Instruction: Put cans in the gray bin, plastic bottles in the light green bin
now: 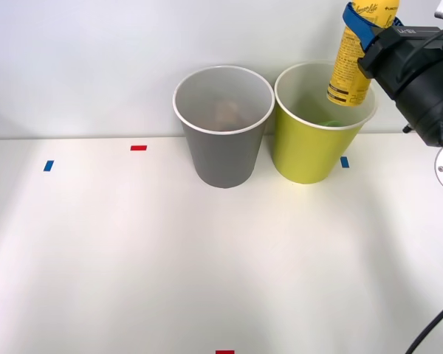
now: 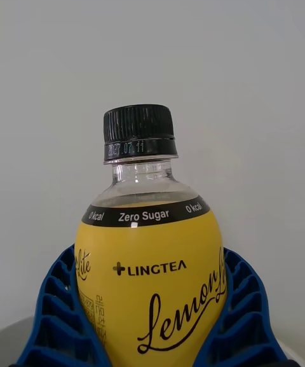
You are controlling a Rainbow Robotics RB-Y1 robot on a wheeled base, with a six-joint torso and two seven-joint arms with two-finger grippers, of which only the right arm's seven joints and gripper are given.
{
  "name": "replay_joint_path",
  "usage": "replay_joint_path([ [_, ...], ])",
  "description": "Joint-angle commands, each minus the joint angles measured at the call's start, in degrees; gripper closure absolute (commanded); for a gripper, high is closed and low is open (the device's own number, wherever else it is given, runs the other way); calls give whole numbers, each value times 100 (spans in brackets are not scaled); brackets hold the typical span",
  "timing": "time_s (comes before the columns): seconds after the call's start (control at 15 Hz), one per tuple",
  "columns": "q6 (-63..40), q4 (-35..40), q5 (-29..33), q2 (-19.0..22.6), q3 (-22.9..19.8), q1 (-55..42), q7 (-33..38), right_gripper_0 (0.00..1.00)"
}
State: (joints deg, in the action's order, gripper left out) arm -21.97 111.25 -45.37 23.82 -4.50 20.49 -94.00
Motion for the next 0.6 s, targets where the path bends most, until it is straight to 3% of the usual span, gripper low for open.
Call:
replay_joint_path([
  [0.07,799,-1114,134,-211,353,596,-92,97],
  [0.33,826,-1852,292,-264,406,1044,-224,97],
  [0.6,826,-2046,292,-255,476,1132,-232,96],
])
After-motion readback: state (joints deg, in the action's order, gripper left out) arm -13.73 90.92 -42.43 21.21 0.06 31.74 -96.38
